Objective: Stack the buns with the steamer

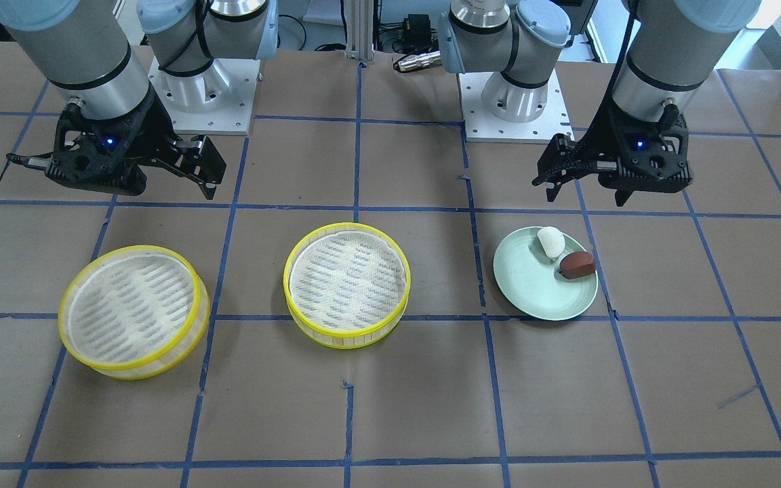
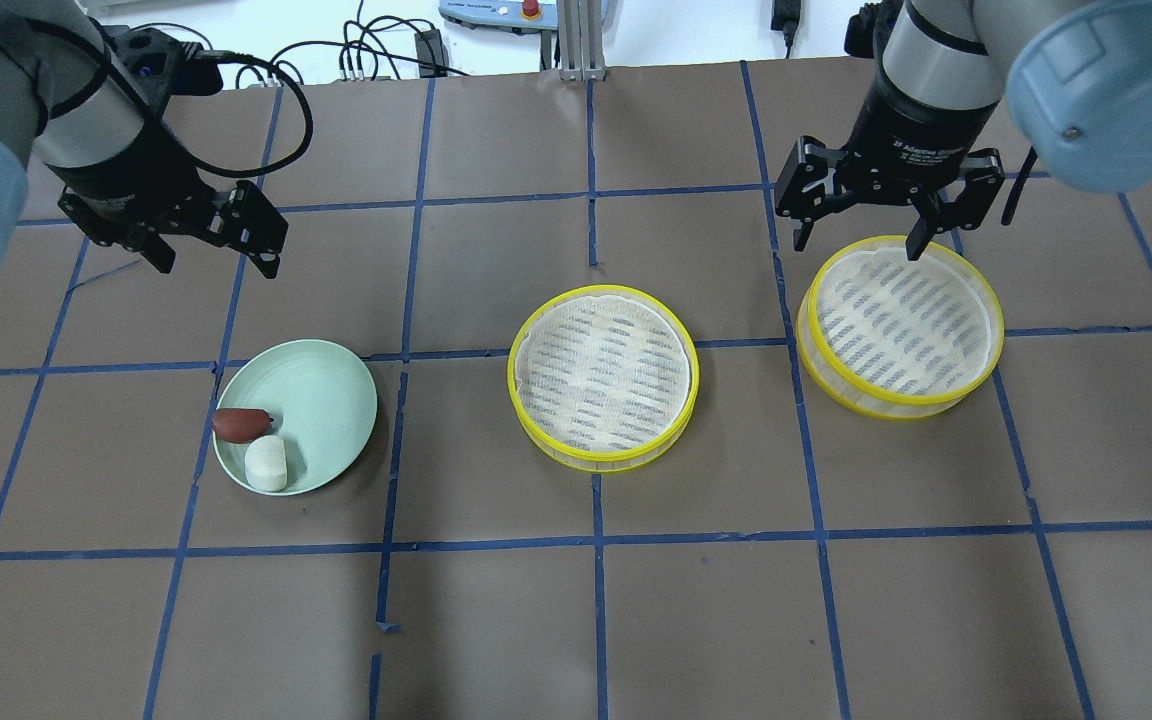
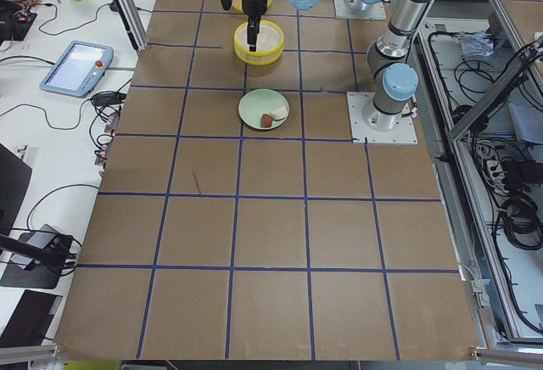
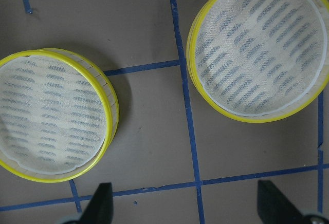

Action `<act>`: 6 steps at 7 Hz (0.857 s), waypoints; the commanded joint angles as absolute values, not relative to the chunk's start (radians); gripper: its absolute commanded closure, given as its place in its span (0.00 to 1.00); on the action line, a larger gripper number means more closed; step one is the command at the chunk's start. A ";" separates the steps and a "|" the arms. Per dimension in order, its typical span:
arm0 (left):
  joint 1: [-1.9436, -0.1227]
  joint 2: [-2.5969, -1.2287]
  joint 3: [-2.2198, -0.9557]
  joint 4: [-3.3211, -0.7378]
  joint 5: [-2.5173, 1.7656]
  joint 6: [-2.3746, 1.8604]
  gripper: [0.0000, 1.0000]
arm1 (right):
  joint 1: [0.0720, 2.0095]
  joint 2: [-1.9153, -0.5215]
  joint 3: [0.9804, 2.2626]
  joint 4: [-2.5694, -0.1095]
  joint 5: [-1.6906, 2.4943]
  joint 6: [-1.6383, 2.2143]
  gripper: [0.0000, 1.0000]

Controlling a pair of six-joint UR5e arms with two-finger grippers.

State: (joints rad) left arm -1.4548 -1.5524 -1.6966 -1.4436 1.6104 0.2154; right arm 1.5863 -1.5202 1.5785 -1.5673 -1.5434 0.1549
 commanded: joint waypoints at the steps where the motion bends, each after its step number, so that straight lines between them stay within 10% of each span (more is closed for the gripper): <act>1: -1.425 -1.554 -1.851 -1.320 1.617 0.265 0.01 | 1.588 -1.519 1.578 -1.569 -1.543 0.155 0.00; 6: -1.344 -1.742 -2.108 -1.078 1.718 0.272 0.05 | 1.582 -1.516 1.577 -1.566 -1.543 0.149 0.00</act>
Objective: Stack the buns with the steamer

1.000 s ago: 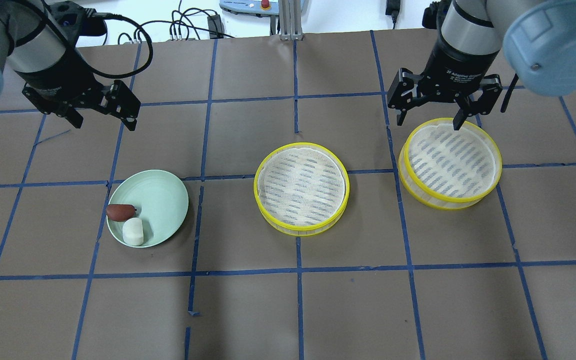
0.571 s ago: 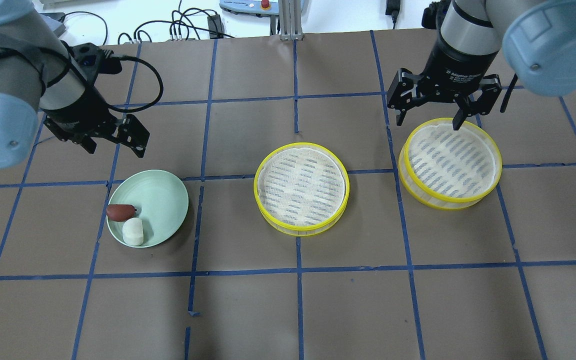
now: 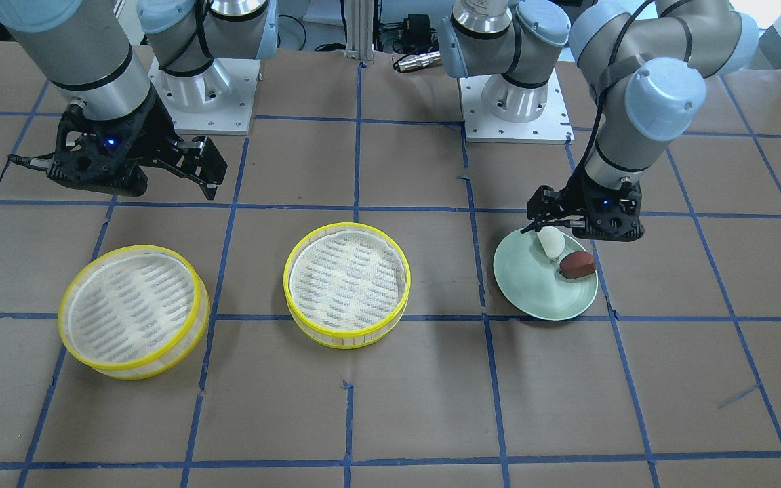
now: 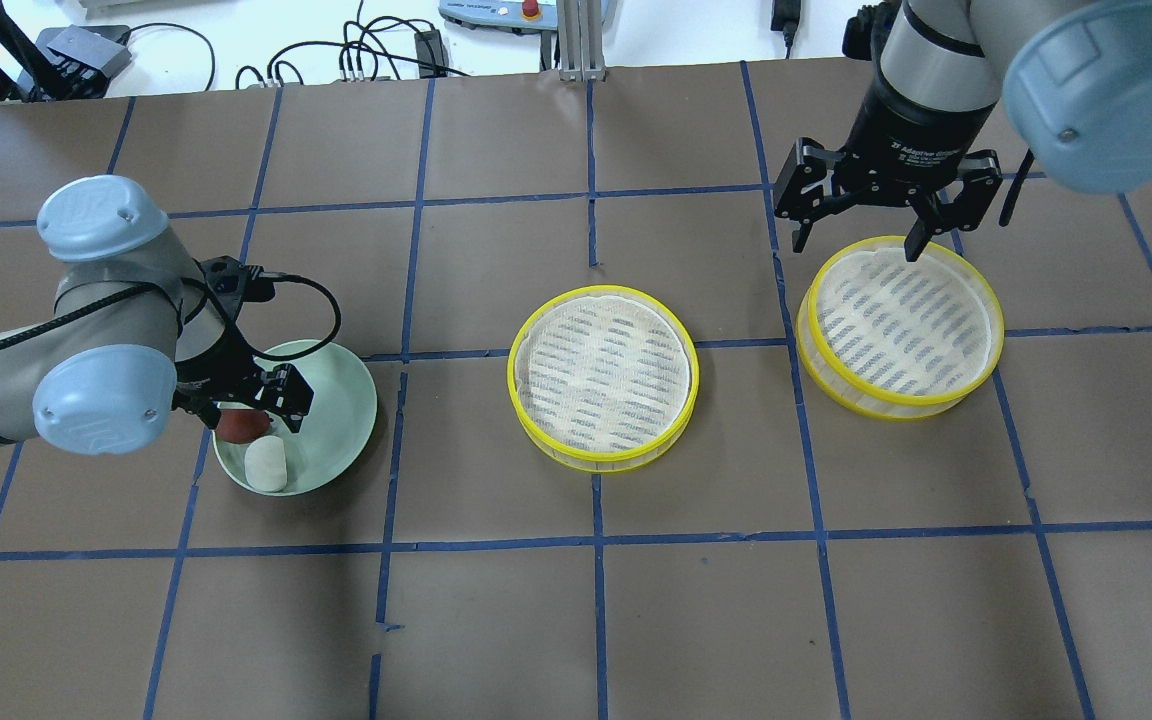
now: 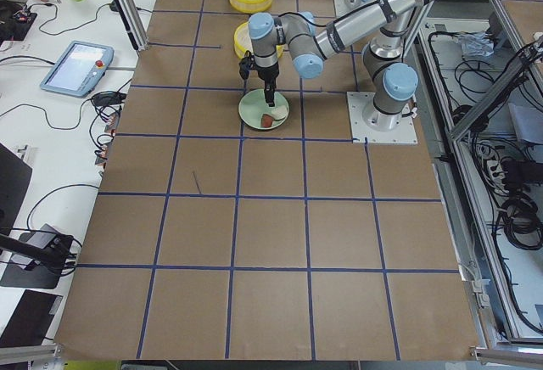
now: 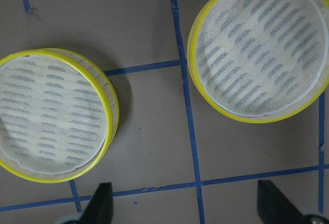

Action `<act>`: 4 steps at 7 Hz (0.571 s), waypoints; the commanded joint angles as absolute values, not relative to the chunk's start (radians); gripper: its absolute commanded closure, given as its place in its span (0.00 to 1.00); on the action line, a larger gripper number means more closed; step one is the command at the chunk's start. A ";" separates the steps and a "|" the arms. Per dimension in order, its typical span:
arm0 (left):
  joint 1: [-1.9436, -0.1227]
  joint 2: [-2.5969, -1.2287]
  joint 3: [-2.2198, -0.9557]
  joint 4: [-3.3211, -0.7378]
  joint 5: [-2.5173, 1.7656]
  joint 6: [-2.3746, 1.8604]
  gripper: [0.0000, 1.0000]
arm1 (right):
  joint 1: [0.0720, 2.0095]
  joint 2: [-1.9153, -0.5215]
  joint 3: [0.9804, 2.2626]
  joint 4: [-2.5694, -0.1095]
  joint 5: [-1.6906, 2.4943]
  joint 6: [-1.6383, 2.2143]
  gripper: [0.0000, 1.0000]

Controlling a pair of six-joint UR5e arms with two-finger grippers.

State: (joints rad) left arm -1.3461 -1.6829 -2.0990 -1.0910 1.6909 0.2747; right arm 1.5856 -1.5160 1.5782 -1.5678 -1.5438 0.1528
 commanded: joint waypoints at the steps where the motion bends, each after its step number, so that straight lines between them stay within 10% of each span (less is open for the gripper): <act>1: -1.342 -1.756 -2.108 -1.078 1.721 0.273 0.05 | 1.551 -1.514 1.562 -1.568 -1.548 0.146 0.00; 3: -1.342 -1.761 -2.117 -1.081 1.723 0.268 0.22 | 1.360 -1.481 1.566 -1.574 -1.622 -0.040 0.00; 4: -1.342 -1.761 -2.120 -1.081 1.723 0.264 0.63 | 1.270 -1.409 1.575 -1.597 -1.615 -0.231 0.00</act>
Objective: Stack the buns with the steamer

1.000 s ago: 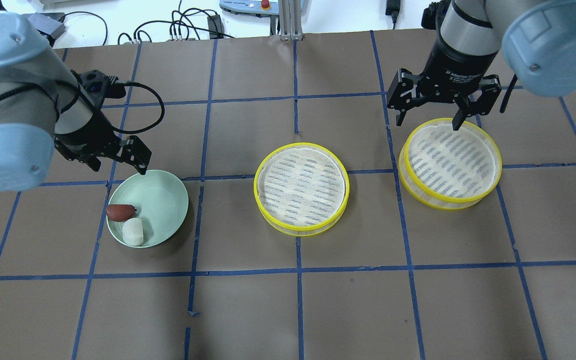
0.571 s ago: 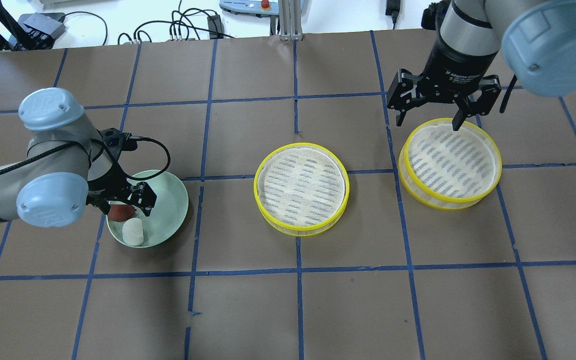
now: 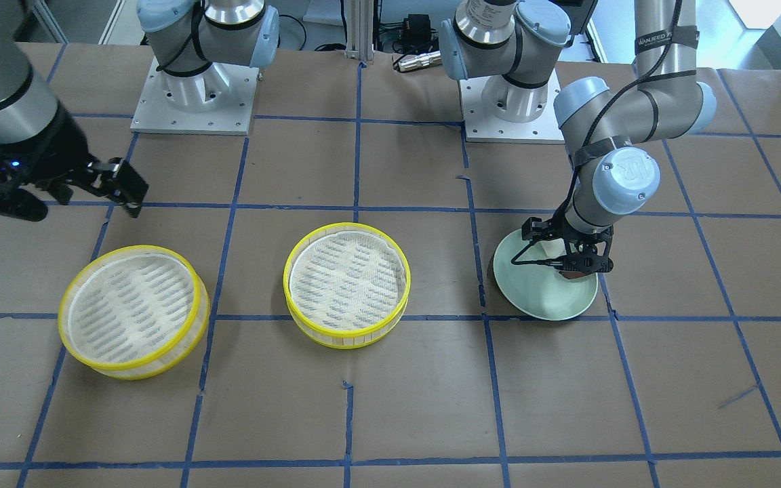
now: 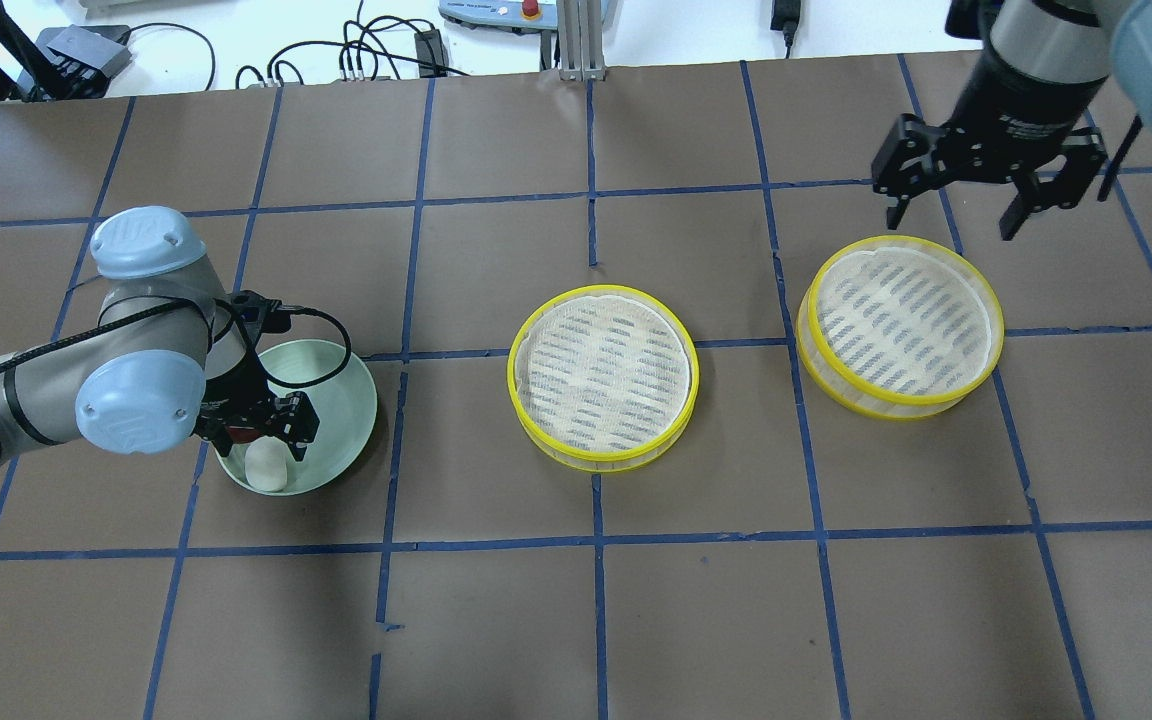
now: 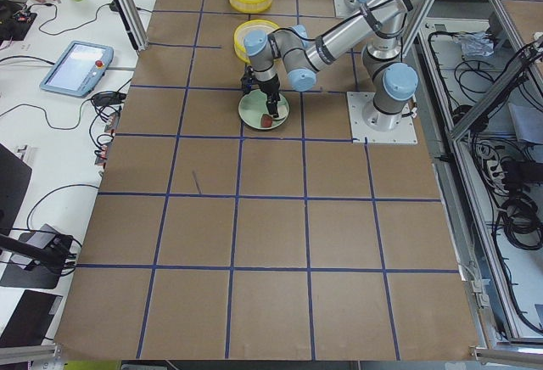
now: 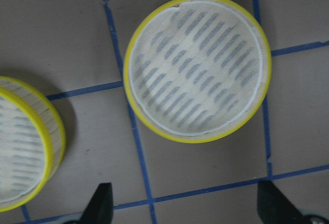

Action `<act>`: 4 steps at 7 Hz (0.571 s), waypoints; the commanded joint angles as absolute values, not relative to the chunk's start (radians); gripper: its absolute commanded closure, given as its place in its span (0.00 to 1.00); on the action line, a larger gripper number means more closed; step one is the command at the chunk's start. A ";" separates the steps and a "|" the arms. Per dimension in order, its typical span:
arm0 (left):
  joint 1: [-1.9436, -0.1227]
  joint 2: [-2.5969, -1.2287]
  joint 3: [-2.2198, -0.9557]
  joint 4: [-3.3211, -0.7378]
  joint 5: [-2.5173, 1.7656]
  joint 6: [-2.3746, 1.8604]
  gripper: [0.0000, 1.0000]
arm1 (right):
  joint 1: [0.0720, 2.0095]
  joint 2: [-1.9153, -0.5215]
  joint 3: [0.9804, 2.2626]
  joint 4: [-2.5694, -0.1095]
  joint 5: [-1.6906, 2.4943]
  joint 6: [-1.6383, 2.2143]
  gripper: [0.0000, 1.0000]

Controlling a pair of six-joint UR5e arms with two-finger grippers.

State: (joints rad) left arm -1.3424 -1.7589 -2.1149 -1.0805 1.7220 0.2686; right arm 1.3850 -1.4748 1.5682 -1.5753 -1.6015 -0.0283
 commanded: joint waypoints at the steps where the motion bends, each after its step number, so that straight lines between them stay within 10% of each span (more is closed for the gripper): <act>1: -1.342 -1.759 -2.120 -1.081 1.723 0.262 0.97 | 1.208 -1.338 1.604 -1.714 -1.618 -0.362 0.00; 4: -1.353 -1.717 -2.105 -1.065 1.710 0.189 1.00 | 1.157 -1.209 1.773 -2.053 -1.599 -0.489 0.00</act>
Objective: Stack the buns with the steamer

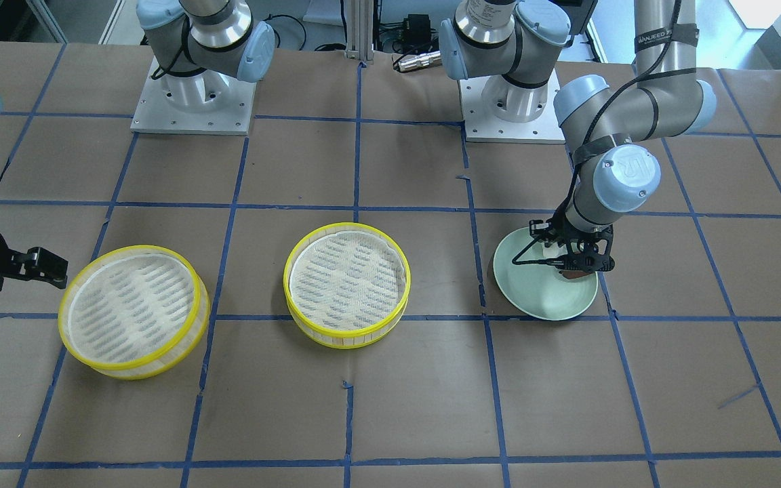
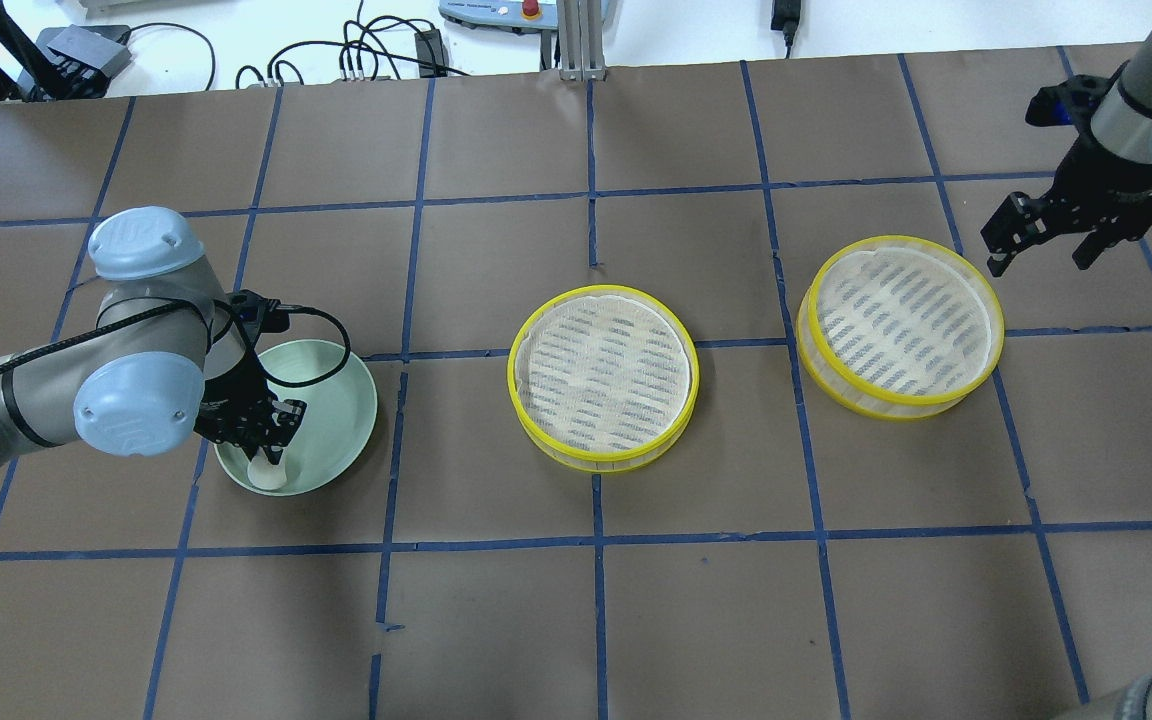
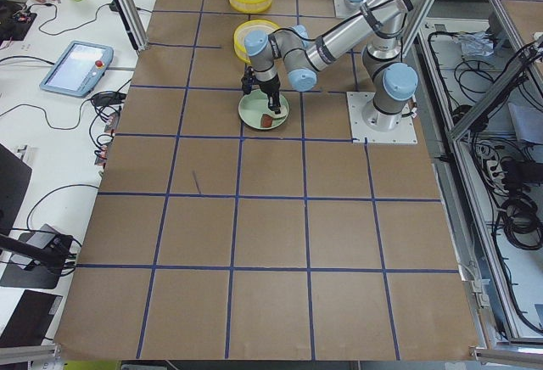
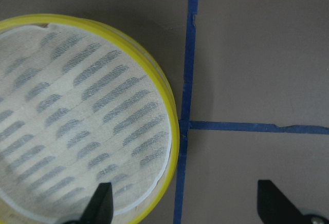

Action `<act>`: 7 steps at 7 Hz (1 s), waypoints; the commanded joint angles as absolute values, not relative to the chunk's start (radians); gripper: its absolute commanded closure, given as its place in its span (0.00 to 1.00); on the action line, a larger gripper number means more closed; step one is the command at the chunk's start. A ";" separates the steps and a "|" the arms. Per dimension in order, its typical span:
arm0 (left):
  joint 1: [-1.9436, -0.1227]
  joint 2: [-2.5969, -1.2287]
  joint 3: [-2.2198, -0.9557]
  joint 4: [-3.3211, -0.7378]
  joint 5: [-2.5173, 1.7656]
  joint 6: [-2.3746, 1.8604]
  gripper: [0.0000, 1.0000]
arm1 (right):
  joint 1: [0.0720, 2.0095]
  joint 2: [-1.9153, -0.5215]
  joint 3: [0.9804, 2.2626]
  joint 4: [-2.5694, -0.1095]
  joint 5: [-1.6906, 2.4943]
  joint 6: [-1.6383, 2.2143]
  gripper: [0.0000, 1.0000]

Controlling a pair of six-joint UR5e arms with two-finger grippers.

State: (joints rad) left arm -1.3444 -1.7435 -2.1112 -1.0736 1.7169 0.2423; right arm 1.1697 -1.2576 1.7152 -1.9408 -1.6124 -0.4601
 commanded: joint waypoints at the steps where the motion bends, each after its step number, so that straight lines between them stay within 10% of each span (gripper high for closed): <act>1: -1.391 -1.663 -2.067 -1.080 1.682 0.090 1.00 | 1.157 -1.175 1.785 -2.090 -1.591 -0.524 0.01; 4: -1.633 -1.634 -1.912 -1.190 1.505 -0.207 1.00 | 1.157 -1.163 1.787 -2.094 -1.591 -0.528 0.82; 7: -1.879 -1.797 -1.845 -0.916 1.367 -0.470 1.00 | 1.157 -1.170 1.773 -2.092 -1.589 -0.528 0.92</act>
